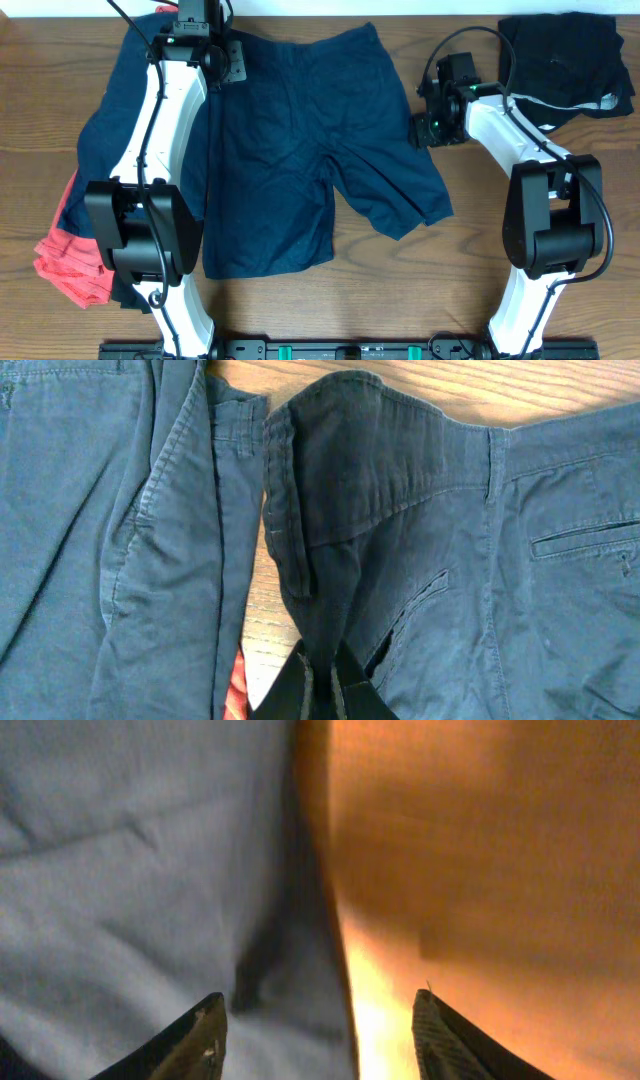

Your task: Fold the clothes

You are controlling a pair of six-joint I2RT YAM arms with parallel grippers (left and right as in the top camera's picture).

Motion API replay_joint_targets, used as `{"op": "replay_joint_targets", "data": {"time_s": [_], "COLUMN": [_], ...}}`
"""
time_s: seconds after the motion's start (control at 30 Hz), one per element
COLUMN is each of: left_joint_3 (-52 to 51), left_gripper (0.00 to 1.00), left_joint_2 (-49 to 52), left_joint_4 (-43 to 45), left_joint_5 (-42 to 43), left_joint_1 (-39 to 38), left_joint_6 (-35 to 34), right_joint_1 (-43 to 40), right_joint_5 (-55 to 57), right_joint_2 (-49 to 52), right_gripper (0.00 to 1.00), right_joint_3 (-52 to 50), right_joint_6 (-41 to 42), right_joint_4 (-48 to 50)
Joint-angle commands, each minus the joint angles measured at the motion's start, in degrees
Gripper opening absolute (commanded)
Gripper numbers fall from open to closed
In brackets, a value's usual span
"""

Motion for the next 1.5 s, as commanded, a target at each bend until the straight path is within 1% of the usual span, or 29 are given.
{"op": "replay_joint_targets", "data": {"time_s": [0.0, 0.03, 0.13, 0.17, 0.2, 0.33, 0.43, 0.57, 0.6, 0.7, 0.77, 0.8, 0.87, 0.9, 1.1, 1.37, 1.47], "left_joint_3": [0.4, 0.4, 0.4, 0.4, 0.4, 0.4, 0.4, 0.4, 0.4, 0.4, 0.4, 0.4, 0.4, 0.4, 0.4, 0.4, 0.4], "left_gripper": [0.06, 0.06, 0.06, 0.06, 0.06, 0.06, 0.06, 0.06, 0.06, 0.06, 0.06, 0.06, 0.06, 0.06, 0.06, 0.06, 0.06], "left_joint_2": [-0.2, -0.2, -0.2, -0.2, -0.2, -0.2, -0.2, -0.2, -0.2, -0.2, -0.2, -0.2, -0.2, -0.2, -0.2, -0.3, -0.3], "left_joint_4": [0.0, 0.0, -0.1, -0.1, -0.1, -0.2, -0.3, -0.3, -0.3, -0.4, -0.4, -0.4, -0.5, -0.6, -3.4, -12.5, -16.0], "left_joint_5": [-1.1, -1.1, -1.1, -1.1, -1.1, -1.1, -1.1, -1.1, -1.1, -1.1, -1.1, -1.1, -1.1, -1.1, -1.1, -0.9, -0.6], "left_joint_1": [0.2, 0.2, 0.2, 0.2, 0.2, 0.2, 0.2, 0.2, 0.2, 0.2, 0.2, 0.2, 0.2, 0.2, 0.2, 0.2, 0.2], "left_joint_6": [-0.8, -0.8, -0.8, -0.7, -0.7, -0.7, -0.7, -0.7, -0.7, -0.7, -0.7, -0.7, -0.7, -0.7, -0.7, -0.9, -3.5], "right_joint_1": [-0.1, -0.1, -0.1, -0.1, -0.1, 0.0, 0.1, 0.2, 0.2, 0.2, 0.2, 0.3, 0.4, 0.4, -0.4, -2.8, -2.7], "right_joint_5": [0.3, 0.3, 0.3, 0.3, 0.2, -2.9, -6.2, -6.4, -6.4, -6.4, -7.4, -7.7, -7.8, -7.8, -6.3, -5.8, -5.8], "right_joint_2": [0.1, 0.2, 1.2, 1.8, 2.1, 3.7, 4.1, 4.1, 4.2, 4.6, 4.9, 5.1, 5.4, 5.6, 5.7, 6.3, 8.1], "right_gripper": [0.46, 0.41, 0.35, 0.29, 0.27, 0.25, 0.27, 0.44, 0.45, 0.45, 0.39, 0.32, 0.14, 0.02, 0.01, 0.02, 0.02], "right_joint_3": [-2.3, -2.6, -2.7, -2.7, -2.7, -2.7, -2.7, -2.7, -2.7, -2.7, -2.7, -2.7, -2.7, -2.7, -2.7, -2.6, -2.5], "right_joint_6": [-2.1, -2.7, -3.1, -3.1, -3.1, -3.1, -3.8, -3.8, -3.8, -3.8, -3.8, -3.8, -3.7, -3.7, -3.3, -3.1, -2.8], "right_joint_4": [4.2, 5.7, 8.7, 9.4, 9.8, 10.7, 11.1, 11.1, 11.1, 11.0, 10.8, 10.8, 10.9, 11.0, 14.2, 25.7, 29.9]}}
